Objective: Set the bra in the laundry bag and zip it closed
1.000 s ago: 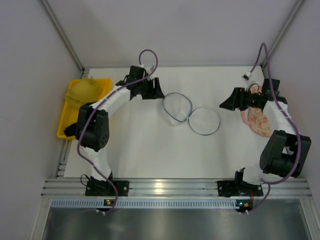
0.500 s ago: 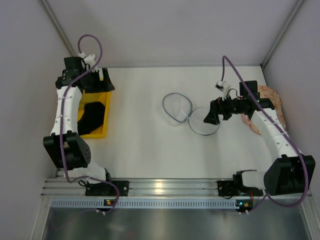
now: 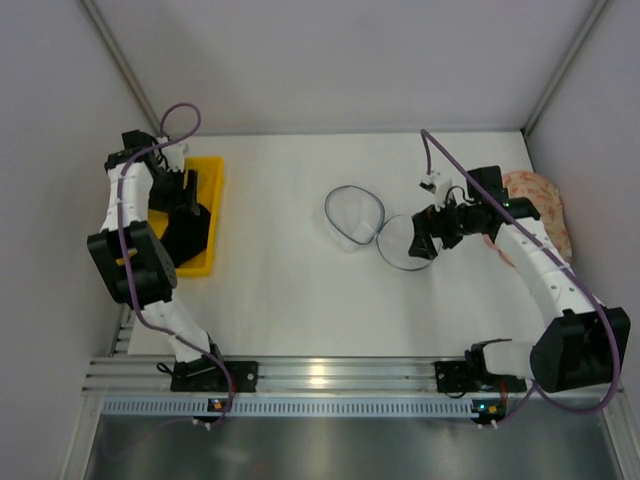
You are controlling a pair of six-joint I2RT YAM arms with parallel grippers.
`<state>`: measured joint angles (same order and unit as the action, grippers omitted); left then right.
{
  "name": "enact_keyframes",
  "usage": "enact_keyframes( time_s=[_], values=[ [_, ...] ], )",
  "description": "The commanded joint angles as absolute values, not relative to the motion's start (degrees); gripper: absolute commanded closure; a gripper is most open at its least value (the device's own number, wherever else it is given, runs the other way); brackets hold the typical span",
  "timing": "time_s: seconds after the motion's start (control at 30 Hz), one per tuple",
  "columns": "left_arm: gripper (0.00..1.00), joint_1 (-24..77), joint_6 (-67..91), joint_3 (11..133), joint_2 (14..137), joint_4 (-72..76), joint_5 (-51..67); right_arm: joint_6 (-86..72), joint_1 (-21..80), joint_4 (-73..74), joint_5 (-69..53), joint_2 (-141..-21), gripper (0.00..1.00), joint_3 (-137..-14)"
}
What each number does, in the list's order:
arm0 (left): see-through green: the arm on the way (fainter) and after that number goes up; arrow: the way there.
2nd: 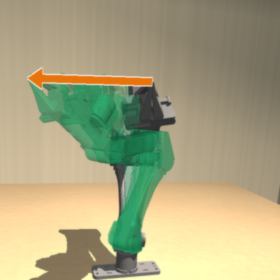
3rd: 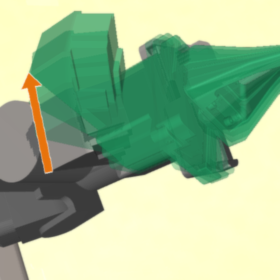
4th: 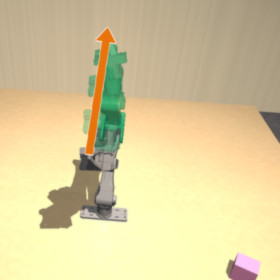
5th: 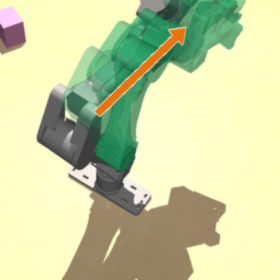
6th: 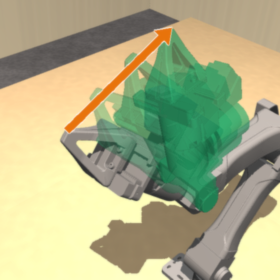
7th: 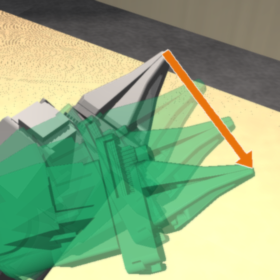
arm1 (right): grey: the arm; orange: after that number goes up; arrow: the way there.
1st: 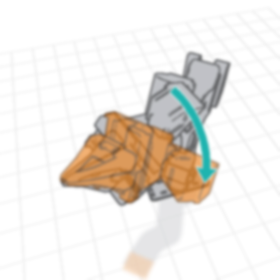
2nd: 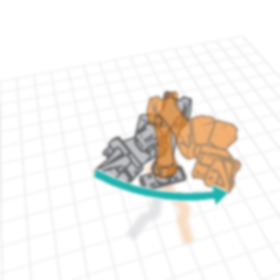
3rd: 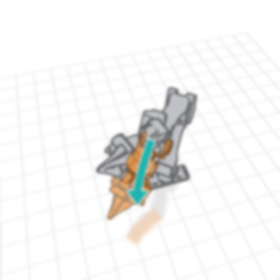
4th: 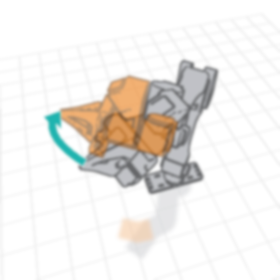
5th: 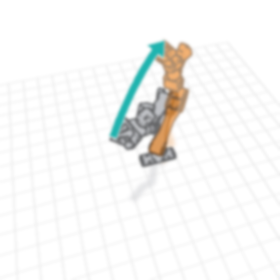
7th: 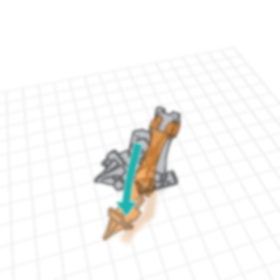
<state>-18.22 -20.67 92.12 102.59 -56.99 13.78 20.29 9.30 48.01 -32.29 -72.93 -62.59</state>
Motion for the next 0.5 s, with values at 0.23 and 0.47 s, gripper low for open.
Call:
enact_keyframes(
  time_s=[0.23,0.47],
  values=[
    [0.34,-12.40,-15.03,103.35,115.21,-50.45,8.27,11.96,14.94,32.00,-34.01,-83.56,0.23,-54.58],
    [0.46,-11.43,-10.64,108.54,123.12,-49.22,2.12,7.13,15.03,21.63,-31.82,-92.89,0.27,-54.57]
  ],
)
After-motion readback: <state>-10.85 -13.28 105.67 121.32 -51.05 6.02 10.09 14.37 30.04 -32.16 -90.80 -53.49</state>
